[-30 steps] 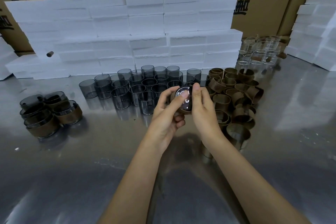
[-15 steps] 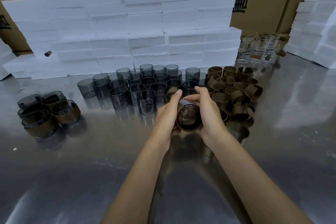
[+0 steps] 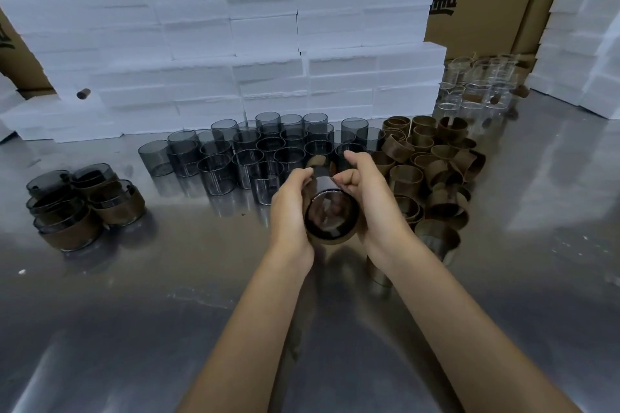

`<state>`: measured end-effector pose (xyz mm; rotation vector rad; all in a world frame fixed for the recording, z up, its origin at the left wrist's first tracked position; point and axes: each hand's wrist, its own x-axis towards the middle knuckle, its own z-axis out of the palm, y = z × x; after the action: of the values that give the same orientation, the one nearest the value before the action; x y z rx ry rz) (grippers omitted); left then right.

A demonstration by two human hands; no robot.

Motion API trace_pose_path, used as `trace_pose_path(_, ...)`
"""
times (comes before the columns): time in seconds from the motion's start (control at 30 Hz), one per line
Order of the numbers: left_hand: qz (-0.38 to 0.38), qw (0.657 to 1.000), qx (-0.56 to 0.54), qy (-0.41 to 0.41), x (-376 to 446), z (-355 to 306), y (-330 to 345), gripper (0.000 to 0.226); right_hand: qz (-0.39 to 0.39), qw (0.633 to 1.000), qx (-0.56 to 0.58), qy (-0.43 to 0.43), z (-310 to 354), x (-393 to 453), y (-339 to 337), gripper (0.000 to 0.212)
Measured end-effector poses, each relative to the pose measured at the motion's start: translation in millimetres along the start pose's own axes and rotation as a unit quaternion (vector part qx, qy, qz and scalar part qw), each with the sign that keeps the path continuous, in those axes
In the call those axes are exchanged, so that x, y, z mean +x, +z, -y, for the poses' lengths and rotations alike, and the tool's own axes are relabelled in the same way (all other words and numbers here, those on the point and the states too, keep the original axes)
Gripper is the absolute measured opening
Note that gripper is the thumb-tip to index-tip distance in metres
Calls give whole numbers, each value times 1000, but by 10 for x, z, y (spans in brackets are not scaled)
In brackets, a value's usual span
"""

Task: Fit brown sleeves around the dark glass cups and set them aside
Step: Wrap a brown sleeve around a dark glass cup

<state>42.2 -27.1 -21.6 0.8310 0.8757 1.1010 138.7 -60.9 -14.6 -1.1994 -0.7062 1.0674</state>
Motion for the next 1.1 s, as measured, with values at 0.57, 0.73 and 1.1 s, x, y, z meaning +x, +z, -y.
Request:
trace_pose_path(0.57,2,999,28,25,-68,-30,72,47,-7,993,114,-2,-38,-54,19,38)
trace_pose_path(0.73,19,996,53,62,-61,-32,67,65,2,993,115,5,-26,-48,30,43)
trace_pose_path(1.1,46,982,118,138,13,-4,65,67,7,987,153,41,-39,1,-20,51)
